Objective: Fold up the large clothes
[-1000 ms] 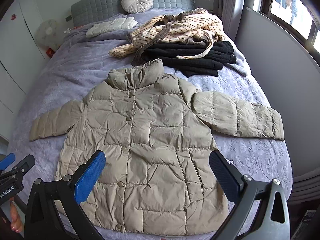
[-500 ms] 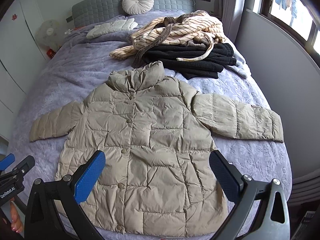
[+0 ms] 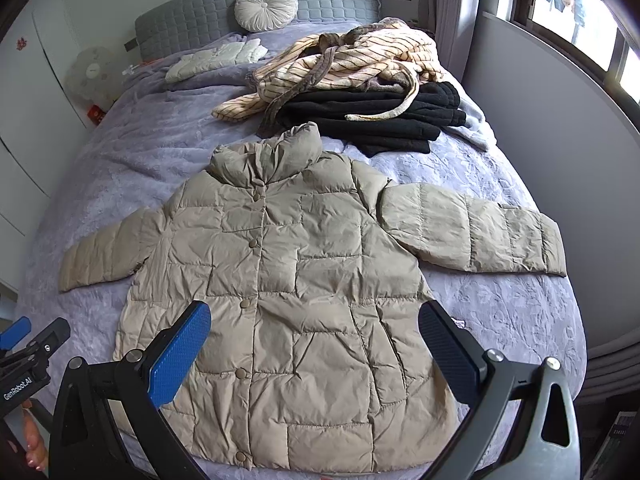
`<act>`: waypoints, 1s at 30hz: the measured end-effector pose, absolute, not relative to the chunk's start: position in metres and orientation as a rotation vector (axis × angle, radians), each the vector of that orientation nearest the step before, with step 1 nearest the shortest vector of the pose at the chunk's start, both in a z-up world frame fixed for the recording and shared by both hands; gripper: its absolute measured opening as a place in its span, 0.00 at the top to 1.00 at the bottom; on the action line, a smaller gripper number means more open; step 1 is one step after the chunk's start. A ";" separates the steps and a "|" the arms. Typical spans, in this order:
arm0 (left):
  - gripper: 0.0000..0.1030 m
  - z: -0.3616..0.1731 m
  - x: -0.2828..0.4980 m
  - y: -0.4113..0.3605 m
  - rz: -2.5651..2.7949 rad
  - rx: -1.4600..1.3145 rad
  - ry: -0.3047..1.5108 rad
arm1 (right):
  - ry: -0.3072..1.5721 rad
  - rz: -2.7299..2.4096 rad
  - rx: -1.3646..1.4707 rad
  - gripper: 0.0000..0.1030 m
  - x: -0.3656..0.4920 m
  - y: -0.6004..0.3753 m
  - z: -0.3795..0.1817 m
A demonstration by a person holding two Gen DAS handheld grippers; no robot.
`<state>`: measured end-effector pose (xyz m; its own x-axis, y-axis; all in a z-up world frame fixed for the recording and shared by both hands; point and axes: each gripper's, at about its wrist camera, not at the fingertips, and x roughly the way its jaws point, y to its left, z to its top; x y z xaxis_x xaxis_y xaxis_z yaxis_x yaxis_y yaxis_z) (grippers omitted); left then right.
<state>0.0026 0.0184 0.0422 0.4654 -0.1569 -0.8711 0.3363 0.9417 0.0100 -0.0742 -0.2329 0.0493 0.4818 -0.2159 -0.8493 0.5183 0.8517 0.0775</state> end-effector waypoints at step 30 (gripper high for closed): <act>0.00 0.041 0.000 0.015 -0.303 0.194 1.048 | 0.973 -0.459 0.353 0.00 -0.076 -0.231 0.047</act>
